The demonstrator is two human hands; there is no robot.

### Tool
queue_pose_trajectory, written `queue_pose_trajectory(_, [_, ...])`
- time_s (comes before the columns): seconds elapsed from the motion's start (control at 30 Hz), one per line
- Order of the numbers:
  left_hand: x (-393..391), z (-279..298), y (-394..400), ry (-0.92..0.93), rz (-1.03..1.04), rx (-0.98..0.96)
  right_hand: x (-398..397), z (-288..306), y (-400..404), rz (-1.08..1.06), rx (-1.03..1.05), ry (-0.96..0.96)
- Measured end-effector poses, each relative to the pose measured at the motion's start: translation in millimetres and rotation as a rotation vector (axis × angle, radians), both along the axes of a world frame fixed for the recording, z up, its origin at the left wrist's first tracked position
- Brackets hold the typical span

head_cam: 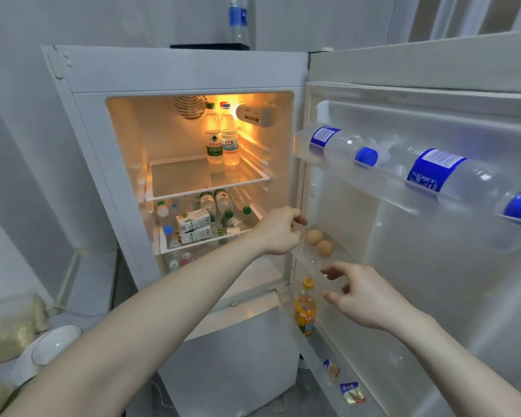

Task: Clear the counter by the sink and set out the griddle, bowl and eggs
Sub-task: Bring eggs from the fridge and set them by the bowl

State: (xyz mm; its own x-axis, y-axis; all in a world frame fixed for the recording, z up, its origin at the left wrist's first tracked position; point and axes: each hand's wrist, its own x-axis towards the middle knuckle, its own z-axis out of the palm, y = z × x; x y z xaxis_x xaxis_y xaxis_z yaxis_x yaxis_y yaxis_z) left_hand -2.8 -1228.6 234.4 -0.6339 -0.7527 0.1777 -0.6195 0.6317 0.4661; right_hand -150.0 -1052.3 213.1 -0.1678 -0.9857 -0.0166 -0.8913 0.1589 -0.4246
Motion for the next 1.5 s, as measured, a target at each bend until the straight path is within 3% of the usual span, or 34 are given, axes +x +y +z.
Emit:
queue_pose_trajectory(0.4, [-65,-20,-41,-0.417,-0.192,-0.04,-27,15,-36,-0.068,-0.093,0.079])
queue_pose_trajectory(0.7, [-77,-27,-54,-0.421,-0.2,-0.098,-36,7,-51,-0.039,-0.097,0.094])
queue_pose_trajectory(0.9, [-74,-31,-53,-0.33,-0.16,-0.082,-41,1,-55,-0.036,-0.101,0.101])
queue_pose_trajectory(1.23, [-14,-25,-39,0.103,0.002,-0.04,-34,-3,-95,-0.008,-0.076,0.198])
queue_pose_trajectory(1.5, [40,-23,-7,0.184,0.076,-0.006,-26,-1,-129,0.004,0.017,0.279])
